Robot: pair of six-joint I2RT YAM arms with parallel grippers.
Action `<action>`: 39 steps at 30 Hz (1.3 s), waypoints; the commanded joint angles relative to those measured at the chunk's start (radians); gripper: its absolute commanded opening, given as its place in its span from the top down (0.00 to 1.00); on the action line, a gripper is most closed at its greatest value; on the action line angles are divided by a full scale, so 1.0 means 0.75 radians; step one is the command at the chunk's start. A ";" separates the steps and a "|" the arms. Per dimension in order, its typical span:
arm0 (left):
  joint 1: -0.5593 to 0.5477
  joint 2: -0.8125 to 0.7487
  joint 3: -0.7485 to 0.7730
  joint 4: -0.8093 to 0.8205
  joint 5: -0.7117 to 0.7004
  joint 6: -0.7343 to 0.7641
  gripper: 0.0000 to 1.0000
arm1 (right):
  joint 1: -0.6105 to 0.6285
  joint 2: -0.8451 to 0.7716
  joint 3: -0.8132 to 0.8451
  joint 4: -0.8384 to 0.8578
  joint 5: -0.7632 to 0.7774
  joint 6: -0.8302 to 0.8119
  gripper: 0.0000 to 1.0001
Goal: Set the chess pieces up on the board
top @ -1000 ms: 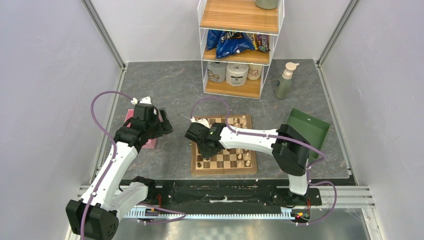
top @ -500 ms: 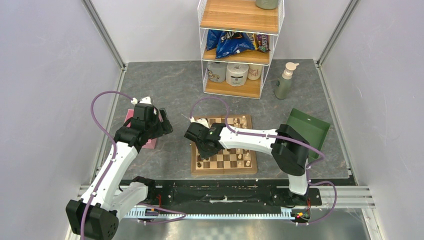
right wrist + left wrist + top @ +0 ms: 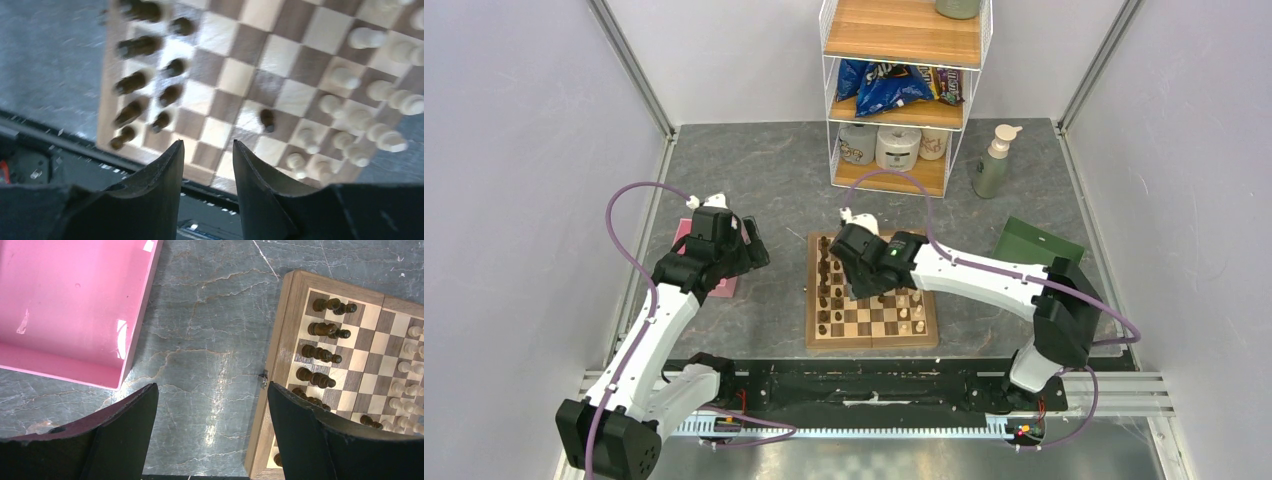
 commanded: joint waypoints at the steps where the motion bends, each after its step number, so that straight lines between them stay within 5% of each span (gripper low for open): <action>1: 0.005 0.000 -0.003 0.037 0.020 0.046 0.13 | -0.111 0.007 -0.090 -0.047 0.028 0.053 0.52; 17: 0.005 0.020 0.002 0.038 0.026 0.050 0.13 | -0.157 0.116 -0.103 -0.058 0.067 0.030 0.56; 24: 0.005 0.028 0.002 0.037 0.026 0.051 0.13 | -0.161 0.139 -0.106 -0.040 0.071 0.009 0.66; 30: 0.005 0.028 0.002 0.039 0.026 0.051 0.13 | -0.152 0.095 -0.120 -0.035 0.080 -0.002 0.89; 39: 0.004 0.027 0.002 0.037 0.025 0.050 0.13 | 0.037 0.061 -0.066 -0.005 0.011 0.051 0.90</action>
